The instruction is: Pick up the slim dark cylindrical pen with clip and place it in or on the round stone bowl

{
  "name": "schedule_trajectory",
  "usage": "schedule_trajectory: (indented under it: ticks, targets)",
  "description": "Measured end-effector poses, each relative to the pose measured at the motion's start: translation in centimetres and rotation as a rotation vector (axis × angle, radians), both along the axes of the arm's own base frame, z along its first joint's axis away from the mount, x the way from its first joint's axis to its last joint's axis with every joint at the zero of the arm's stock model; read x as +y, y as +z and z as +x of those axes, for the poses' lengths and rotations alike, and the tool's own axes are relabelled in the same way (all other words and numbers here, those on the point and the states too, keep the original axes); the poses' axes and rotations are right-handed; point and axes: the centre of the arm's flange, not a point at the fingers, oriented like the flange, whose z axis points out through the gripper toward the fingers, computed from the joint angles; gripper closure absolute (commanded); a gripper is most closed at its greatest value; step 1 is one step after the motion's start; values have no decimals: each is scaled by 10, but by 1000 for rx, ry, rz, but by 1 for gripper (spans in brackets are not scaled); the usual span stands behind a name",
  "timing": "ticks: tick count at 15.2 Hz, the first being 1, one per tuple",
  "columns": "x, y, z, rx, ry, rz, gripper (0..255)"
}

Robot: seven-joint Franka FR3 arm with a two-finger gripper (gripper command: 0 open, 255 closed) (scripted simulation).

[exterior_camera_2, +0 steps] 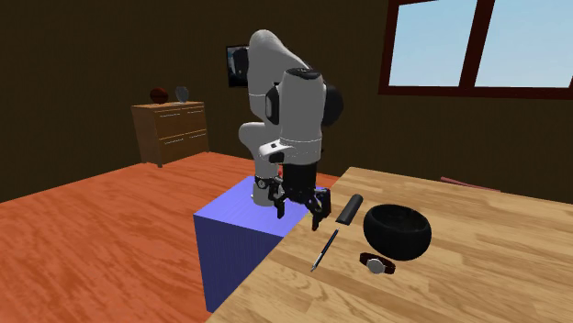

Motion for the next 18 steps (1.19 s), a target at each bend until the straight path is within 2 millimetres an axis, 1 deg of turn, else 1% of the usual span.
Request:
schedule_trajectory:
  ticks: [3,6,9,13,15,18]
  targets:
    - [27,-15,23,-18,-14,-12,0]
    - [55,-25,40,-34,-25,-22,0]
    - [60,-39,45,-38,-29,-25,0]
    - [61,-61,47,-39,-30,-25,0]
    - [60,-66,47,-39,-30,-25,0]
    - [60,-68,47,-39,-30,-25,0]
